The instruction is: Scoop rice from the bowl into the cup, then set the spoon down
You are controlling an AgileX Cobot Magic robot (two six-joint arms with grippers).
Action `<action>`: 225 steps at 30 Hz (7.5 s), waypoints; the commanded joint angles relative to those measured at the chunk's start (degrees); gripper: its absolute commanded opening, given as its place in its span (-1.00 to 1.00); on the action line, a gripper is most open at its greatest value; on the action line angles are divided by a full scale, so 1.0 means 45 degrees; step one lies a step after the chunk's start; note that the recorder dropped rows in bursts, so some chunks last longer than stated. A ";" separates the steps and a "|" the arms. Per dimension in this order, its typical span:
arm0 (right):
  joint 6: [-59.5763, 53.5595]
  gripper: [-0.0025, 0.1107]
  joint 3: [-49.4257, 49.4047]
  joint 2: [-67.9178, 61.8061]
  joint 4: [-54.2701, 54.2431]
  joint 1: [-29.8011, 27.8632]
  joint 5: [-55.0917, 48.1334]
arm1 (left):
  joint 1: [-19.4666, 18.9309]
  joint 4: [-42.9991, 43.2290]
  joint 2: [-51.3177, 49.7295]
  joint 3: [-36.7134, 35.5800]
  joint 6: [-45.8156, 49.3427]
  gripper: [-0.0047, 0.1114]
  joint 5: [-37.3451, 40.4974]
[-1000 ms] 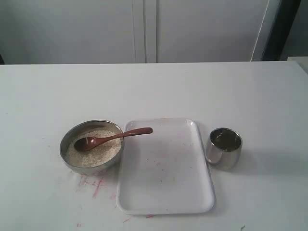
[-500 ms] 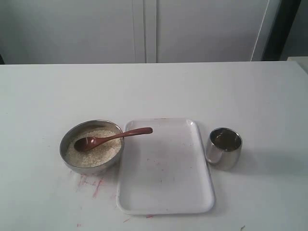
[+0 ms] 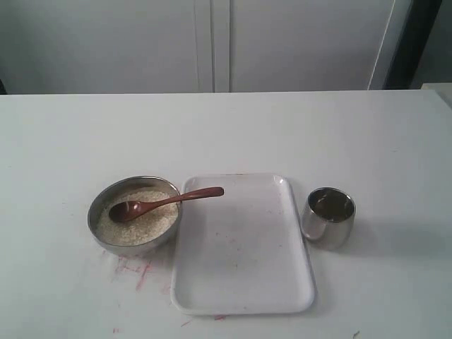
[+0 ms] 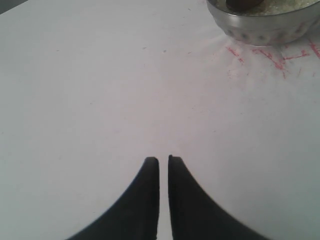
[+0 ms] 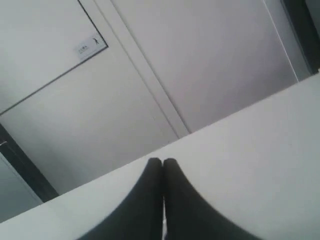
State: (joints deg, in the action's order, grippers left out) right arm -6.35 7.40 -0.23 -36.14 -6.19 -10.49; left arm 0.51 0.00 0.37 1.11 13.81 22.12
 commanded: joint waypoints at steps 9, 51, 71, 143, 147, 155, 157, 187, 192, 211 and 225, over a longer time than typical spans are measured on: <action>-0.0500 -0.96 0.3432 0.0052 -0.0102 0.0373 0.0866 | 0.0049 -0.0072 -0.0083 -0.0117 -0.0074 -0.67 0.0615; -0.4649 -0.96 1.6332 -0.9447 0.0813 0.3169 -0.7229 | 0.0049 -0.0072 -0.0083 -0.0117 -0.0074 -0.67 0.0615; -0.6668 -0.96 1.8224 -1.7253 0.0545 0.5103 -1.1126 | 0.0049 -0.0072 -0.0083 -0.0117 -0.0074 -0.67 0.0615; -1.4872 -0.08 2.1828 -2.6502 0.4063 0.7997 -1.2981 | 0.0049 -0.0072 -0.0083 -0.0117 -0.0074 -0.67 0.0615; -1.4553 -0.10 2.1803 -2.6577 0.5710 0.8527 -1.2478 | 0.0049 -0.0072 -0.0083 -0.0117 -0.0074 -0.67 0.0615; -1.3048 -0.10 2.1803 -2.7143 0.6856 0.8550 -1.1978 | 0.0049 -0.0072 -0.0083 -0.0117 -0.0074 -0.67 0.0615; -1.3048 -0.10 2.1803 -2.7257 0.6856 0.8550 -1.1911 | 0.0049 -0.0072 -0.0083 -0.0117 -0.0074 -0.67 0.0615; -1.2539 -0.22 2.1803 -2.7682 0.6932 0.8550 -1.1587 | 0.0049 -0.0072 -0.0083 -0.0117 -0.0074 -0.67 0.0615; -1.2537 -0.22 2.1803 -2.7682 0.6904 0.8550 -1.1587 | 0.0049 -0.0072 -0.0083 -0.0117 -0.0074 -0.67 0.0615; -1.2516 -0.38 2.1803 -2.7931 0.6855 0.8550 -1.1640 | 0.0049 -0.0072 -0.0083 -0.0117 -0.0074 -0.67 0.0615; -1.2516 -0.46 2.1803 -2.7935 0.7140 0.8550 -1.1862 | 0.0049 -0.0072 -0.0083 -0.0117 -0.0074 -0.67 0.0615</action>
State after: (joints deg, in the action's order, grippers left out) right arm -62.99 105.36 -126.20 -4.63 32.23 -62.93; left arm 0.51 0.00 0.37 1.11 13.81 22.12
